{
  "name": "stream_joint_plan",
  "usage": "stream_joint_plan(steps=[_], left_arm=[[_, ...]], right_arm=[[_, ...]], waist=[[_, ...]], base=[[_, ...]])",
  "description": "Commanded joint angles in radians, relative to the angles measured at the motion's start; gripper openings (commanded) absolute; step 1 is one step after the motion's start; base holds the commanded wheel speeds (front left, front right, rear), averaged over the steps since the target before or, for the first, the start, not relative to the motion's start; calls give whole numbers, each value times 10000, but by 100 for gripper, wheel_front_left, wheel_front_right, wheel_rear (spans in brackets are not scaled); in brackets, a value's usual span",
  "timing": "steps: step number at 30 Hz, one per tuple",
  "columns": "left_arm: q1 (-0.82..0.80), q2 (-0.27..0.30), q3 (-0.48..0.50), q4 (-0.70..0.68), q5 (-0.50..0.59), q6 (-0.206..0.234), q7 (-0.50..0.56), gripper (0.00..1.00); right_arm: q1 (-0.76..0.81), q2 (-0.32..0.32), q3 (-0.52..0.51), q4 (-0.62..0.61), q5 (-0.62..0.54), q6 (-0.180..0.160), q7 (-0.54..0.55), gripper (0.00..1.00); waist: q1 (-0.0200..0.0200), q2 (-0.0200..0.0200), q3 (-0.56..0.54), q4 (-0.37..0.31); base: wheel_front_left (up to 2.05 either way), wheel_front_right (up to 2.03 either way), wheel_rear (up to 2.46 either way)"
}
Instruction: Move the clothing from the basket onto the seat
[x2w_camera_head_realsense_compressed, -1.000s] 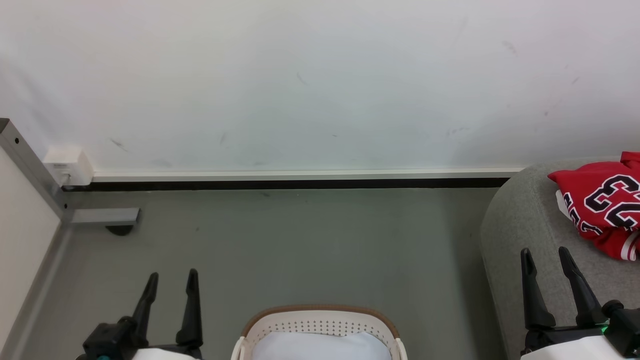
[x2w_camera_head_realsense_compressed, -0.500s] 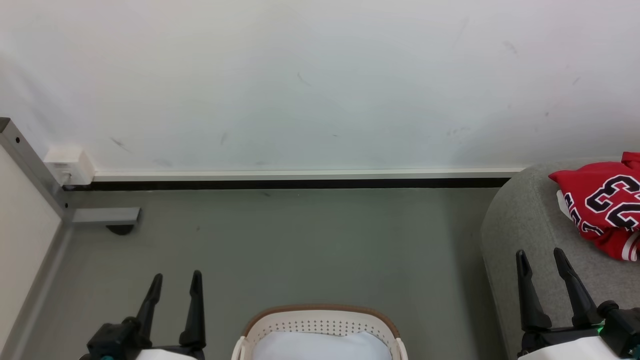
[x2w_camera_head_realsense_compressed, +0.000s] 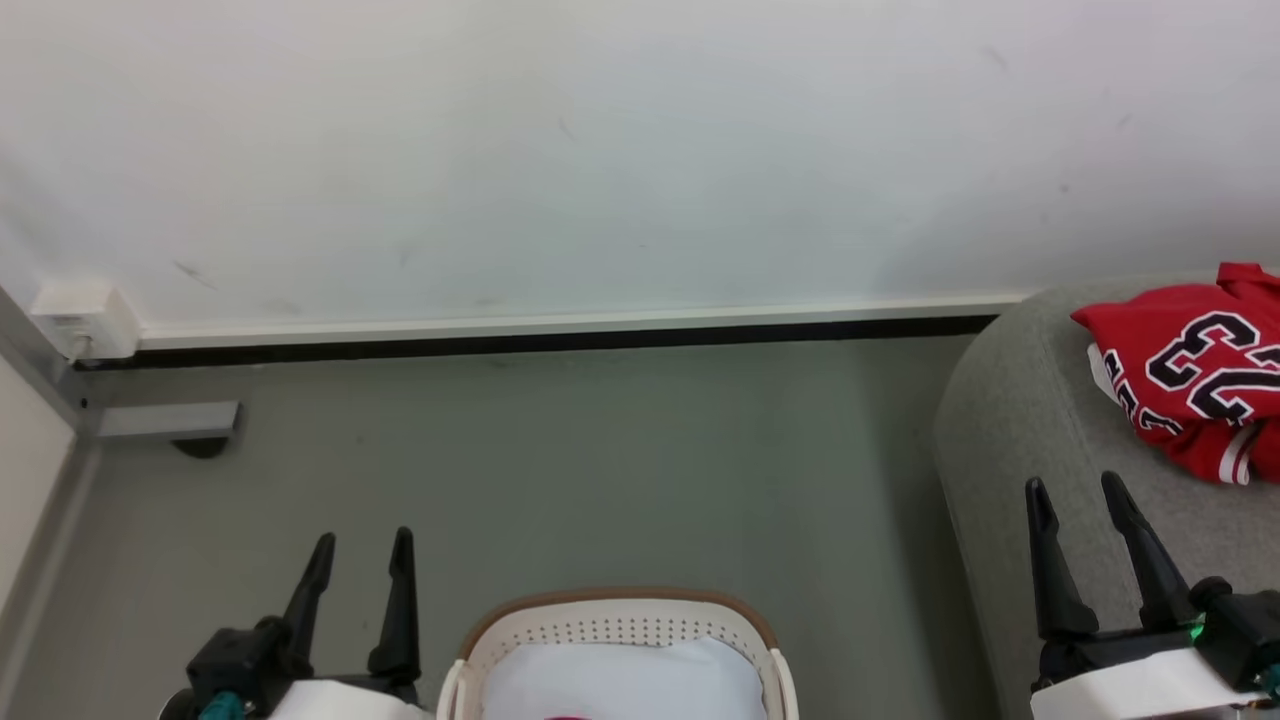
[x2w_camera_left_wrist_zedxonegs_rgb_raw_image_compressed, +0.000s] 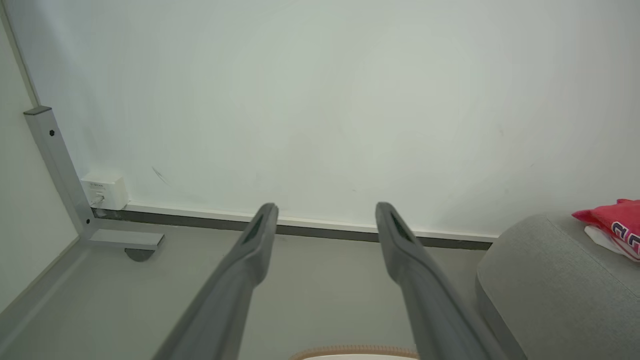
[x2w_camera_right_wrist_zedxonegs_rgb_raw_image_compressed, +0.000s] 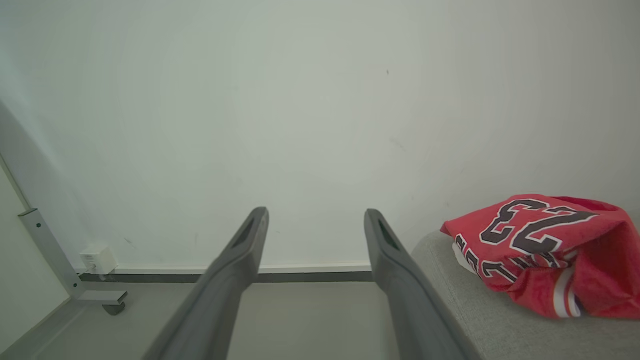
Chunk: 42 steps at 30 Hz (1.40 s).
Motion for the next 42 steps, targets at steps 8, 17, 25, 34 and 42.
stream_joint_plan(steps=[8, 17, 25, 34, 42], left_arm=[[-872, 29, -495, 665, 341, -143, -5, 100], [-2623, 335, -1426, 2963, 683, -428, 327, 100], [-4174, 958, -2447, 5493, 454, -601, 1471, 100], [-5188, 1284, -4077, 7774, -386, -586, 2659, 100], [-5989, 1822, -4873, 9312, -666, -588, 3490, 100]], right_arm=[[-870, -433, 213, -208, 22, -22, 0, 100], [-1963, -91, 211, -636, 85, -22, 3, 100], [-2766, 123, 407, -799, 8, -22, 3, 100], [-3220, 329, 250, -1024, 28, -22, 2, 100], [-3459, 489, 224, -1184, 201, -22, 3, 100]], waist=[[0, -1, 1335, -727], [0, -1, 3289, -1580], [0, -1, 4557, -2293], [0, -1, 5537, -2990], [0, -1, 6445, -3569]], base=[[0, 0, 0], [0, 0, 0], [0, 0, 0], [0, 0, 0], [0, 0, 0]])
